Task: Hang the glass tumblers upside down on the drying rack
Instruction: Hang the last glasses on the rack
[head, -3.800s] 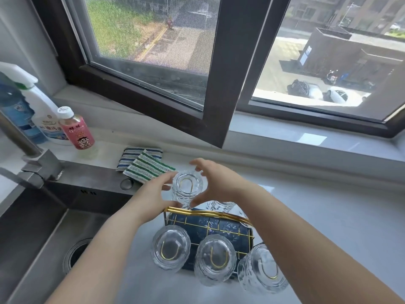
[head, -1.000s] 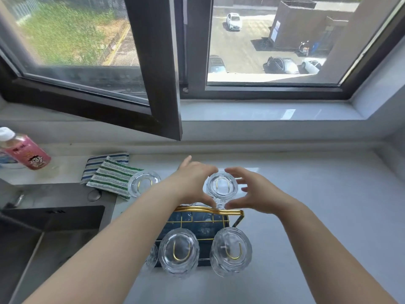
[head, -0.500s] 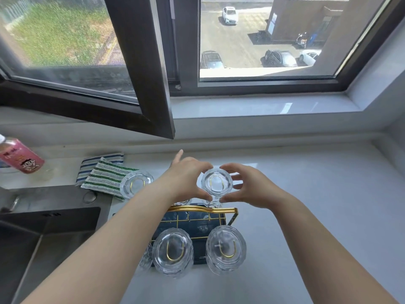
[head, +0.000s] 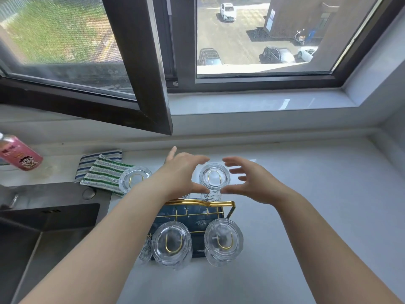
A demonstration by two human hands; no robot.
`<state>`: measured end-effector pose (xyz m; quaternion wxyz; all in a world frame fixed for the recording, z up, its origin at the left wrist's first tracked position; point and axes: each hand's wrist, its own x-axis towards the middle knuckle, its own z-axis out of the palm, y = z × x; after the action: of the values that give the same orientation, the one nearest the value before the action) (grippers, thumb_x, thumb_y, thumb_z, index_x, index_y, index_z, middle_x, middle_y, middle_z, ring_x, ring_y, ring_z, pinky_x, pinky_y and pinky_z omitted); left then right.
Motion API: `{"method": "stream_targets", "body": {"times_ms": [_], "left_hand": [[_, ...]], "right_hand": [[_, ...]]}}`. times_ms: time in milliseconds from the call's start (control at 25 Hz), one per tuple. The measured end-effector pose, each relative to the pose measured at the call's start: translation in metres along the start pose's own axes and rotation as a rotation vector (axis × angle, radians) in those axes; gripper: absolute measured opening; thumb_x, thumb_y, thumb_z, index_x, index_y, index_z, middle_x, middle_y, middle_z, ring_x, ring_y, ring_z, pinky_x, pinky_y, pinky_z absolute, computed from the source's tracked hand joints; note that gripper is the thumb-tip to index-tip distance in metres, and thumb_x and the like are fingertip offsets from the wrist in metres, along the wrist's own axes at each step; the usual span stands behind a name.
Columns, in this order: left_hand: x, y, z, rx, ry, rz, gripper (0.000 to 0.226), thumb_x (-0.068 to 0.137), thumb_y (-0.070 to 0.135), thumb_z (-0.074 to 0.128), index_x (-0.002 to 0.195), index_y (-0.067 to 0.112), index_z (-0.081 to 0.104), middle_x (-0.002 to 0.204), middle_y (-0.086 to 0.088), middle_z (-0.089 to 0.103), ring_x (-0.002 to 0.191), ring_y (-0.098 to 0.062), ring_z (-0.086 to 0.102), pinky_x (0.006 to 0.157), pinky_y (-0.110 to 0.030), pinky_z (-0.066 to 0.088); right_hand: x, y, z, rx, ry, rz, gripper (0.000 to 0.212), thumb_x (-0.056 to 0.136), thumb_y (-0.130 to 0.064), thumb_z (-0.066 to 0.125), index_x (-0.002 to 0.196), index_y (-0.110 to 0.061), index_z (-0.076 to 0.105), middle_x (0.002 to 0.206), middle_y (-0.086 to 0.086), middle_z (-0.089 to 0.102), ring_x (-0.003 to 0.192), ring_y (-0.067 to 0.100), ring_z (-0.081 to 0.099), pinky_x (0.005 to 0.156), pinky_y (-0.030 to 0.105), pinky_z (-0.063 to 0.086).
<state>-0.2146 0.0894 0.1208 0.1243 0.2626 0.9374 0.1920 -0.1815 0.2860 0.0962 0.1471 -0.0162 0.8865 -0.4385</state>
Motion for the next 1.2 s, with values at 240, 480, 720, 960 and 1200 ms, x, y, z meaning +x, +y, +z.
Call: {"method": "stream_targets", "body": {"times_ms": [240, 480, 720, 960, 1200], "left_hand": [[-0.077, 0.027, 0.003, -0.315, 0.256, 0.139, 0.044, 0.074, 0.039, 0.07, 0.115, 0.033, 0.056, 0.105, 0.032, 0.052, 0.104, 0.011, 0.046, 0.094, -0.002, 0.028], [-0.121, 0.049, 0.049, -0.145, 0.169, 0.039, 0.076, 0.061, 0.066, 0.057, 0.128, 0.038, 0.036, 0.126, 0.023, 0.042, 0.122, 0.0, 0.032, 0.1, -0.018, 0.021], [-0.107, 0.057, 0.064, -0.018, 0.107, -0.127, 0.081, 0.074, 0.054, 0.062, 0.139, 0.028, 0.023, 0.145, 0.001, 0.031, 0.132, -0.013, 0.009, 0.109, -0.03, 0.005], [-0.103, 0.052, 0.07, -0.019, 0.146, -0.131, 0.077, 0.07, 0.054, 0.065, 0.135, 0.033, 0.03, 0.14, 0.001, 0.037, 0.13, -0.013, 0.012, 0.11, -0.03, 0.003], [-0.103, 0.05, 0.067, -0.03, 0.147, -0.119, 0.077, 0.069, 0.055, 0.066, 0.135, 0.033, 0.031, 0.14, 0.002, 0.039, 0.129, -0.011, 0.014, 0.107, -0.028, -0.001]], "right_hand": [[-0.075, 0.007, 0.01, 0.22, 0.254, -0.057, 0.041, 0.073, -0.034, 0.071, 0.109, -0.027, 0.053, 0.108, -0.006, 0.06, 0.1, 0.004, 0.058, 0.088, 0.019, 0.049], [-0.117, 0.025, 0.045, 0.128, -0.063, -0.021, 0.08, 0.055, -0.035, 0.087, 0.119, -0.043, 0.039, 0.125, -0.024, 0.05, 0.118, -0.007, 0.046, 0.098, 0.017, 0.04], [-0.111, 0.022, 0.063, 0.16, -0.02, -0.04, 0.078, 0.06, -0.03, 0.084, 0.12, -0.046, 0.038, 0.12, -0.029, 0.053, 0.116, -0.009, 0.047, 0.098, 0.019, 0.043], [-0.109, 0.023, 0.061, 0.192, 0.029, -0.024, 0.065, 0.061, -0.023, 0.084, 0.114, -0.037, 0.049, 0.114, -0.02, 0.061, 0.11, -0.006, 0.053, 0.089, 0.02, 0.051], [-0.108, 0.02, 0.063, 0.203, 0.031, -0.012, 0.066, 0.061, -0.02, 0.085, 0.113, -0.036, 0.049, 0.112, -0.022, 0.06, 0.107, -0.012, 0.051, 0.082, 0.01, 0.049]]}}
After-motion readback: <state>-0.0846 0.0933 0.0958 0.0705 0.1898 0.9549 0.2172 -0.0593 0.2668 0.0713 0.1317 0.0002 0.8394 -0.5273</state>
